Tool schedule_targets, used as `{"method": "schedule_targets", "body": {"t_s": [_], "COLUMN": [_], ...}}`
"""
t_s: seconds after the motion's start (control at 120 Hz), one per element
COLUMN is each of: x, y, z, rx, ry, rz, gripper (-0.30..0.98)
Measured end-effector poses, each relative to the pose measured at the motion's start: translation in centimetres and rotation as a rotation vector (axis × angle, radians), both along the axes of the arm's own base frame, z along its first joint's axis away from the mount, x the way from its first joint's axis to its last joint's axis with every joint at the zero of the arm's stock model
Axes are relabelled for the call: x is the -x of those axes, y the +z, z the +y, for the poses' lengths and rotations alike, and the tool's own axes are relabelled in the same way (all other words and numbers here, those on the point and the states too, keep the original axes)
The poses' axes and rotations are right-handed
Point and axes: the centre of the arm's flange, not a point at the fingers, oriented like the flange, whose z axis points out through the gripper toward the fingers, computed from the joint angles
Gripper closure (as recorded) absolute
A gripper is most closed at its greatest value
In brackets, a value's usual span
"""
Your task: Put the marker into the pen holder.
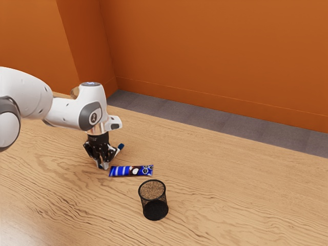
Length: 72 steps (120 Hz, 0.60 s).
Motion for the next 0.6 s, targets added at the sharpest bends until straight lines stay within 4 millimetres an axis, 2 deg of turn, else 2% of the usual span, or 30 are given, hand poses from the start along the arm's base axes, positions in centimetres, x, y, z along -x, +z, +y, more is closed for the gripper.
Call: {"method": "schedule_targets", "body": {"t_s": [0.075,0.158,0.3,0.367,0.433,0.517,0.55,0.6], "x": [0.0,-0.4,-0.5,-1.0,-1.4,-2.1,-2.2,-2.1], "y": [0.1,0.5,1.1,3.6,8.1,13.8,15.1,15.9], "z": [0.0,0.1,0.1,-0.3,-1.1,-3.5,-4.6,-6.0], "rx": [-0.001,-0.003,-0.012,-0.015,-0.018,-0.025,-0.025,-0.024], "ry": [0.002,0.003,0.003,-0.003,-0.014,-0.054,-0.073,-0.094], "rz": [0.0,-0.012,-0.02,-0.047,-0.092,-0.129,-0.124,-0.1], "gripper": [0.57,0.69,0.76,0.77,0.78,0.78,0.79,0.79]}}
